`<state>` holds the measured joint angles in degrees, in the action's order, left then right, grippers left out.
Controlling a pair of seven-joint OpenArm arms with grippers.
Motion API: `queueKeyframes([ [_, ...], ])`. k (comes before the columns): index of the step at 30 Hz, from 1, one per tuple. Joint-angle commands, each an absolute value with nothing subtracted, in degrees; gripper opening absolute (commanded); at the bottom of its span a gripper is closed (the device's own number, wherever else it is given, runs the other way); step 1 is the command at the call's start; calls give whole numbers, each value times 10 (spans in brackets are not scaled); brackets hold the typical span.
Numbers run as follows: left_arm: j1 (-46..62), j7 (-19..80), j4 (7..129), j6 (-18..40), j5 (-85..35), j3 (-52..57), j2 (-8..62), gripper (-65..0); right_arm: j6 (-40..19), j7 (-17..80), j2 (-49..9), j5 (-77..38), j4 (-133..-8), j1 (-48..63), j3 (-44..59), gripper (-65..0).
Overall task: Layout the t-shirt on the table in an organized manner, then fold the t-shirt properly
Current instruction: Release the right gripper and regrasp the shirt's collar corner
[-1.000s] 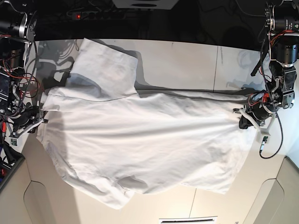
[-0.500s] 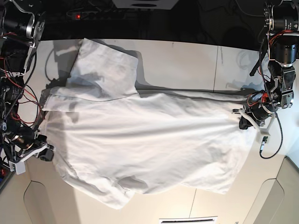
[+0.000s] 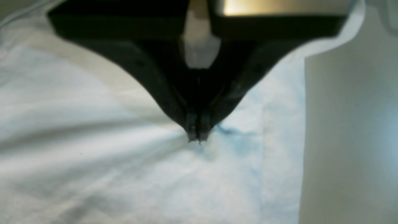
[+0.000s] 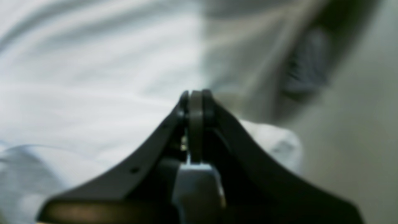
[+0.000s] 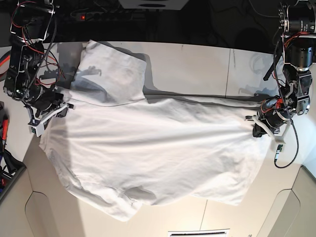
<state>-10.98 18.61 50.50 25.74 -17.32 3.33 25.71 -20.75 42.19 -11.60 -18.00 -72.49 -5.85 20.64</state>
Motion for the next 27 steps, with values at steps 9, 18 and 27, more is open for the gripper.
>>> queueKeyframes([
  [9, -113, 212, 504, 247, -156, 33, 265, -650, -155, 394, -187, -120, -734, -43, 210, -650],
  [18, -113, 212, 504, 246, -157, 33, 265, -650, -102, 371, -222, -75, -740, -44, 212, -650],
  [27, -113, 223, 588, 300, -256, 112, 265, -650, -155, 410, -220, -149, -854, -28, 214, -650],
])
